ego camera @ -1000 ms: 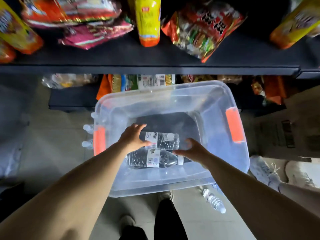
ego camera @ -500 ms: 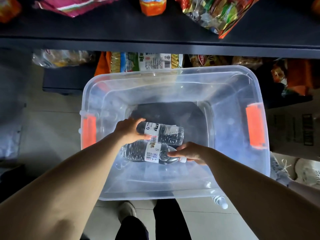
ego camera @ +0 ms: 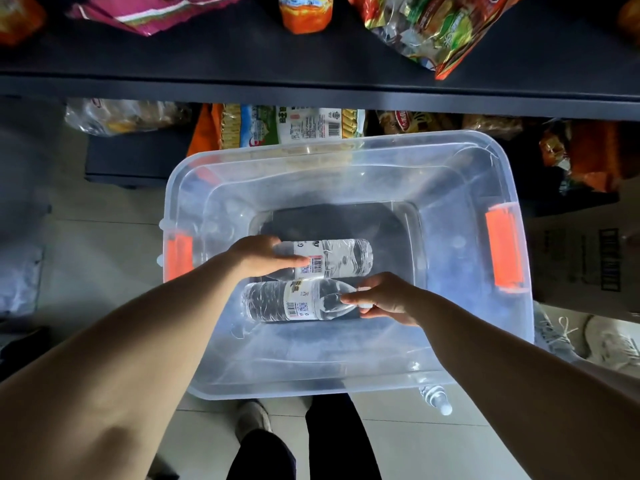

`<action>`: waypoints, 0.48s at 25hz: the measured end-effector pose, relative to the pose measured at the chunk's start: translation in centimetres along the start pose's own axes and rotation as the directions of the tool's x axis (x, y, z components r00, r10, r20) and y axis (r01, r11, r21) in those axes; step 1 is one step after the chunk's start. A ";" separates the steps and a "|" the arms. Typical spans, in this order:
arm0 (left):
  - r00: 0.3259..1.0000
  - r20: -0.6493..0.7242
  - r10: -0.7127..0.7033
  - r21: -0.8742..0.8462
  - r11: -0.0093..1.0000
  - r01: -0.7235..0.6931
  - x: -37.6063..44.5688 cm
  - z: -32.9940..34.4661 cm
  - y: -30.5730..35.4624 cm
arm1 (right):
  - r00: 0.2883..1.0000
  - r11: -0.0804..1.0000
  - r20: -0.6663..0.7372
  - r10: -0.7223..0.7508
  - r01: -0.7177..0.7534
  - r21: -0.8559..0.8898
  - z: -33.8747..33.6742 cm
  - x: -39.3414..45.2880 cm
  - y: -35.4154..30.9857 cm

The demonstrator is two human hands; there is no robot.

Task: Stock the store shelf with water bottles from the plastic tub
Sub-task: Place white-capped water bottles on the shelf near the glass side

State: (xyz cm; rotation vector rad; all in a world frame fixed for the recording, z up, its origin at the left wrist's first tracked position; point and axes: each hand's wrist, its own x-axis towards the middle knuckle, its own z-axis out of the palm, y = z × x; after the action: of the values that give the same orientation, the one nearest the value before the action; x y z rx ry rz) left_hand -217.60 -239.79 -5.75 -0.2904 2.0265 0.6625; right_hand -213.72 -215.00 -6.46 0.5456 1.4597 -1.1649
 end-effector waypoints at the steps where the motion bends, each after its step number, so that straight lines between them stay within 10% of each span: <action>1: 1.000 0.021 -0.016 0.049 0.999 0.015 -0.3 -0.3 0.4 | 1.000 1.000 -0.008 -0.010 0.010 -0.004 -0.1 -0.5 -0.3; 12: 0.997 -0.002 -0.076 -0.244 0.967 0.074 -2.3 -2.2 2.8 | 0.952 0.958 -0.288 -0.105 0.175 0.229 -5.5 -3.8 -0.1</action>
State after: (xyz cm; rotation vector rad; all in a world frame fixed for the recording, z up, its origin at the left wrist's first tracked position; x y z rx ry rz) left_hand -219.32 -238.88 -1.98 -0.5140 1.9349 0.8655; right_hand -215.43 -209.23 -3.56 0.8150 1.6152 -1.4454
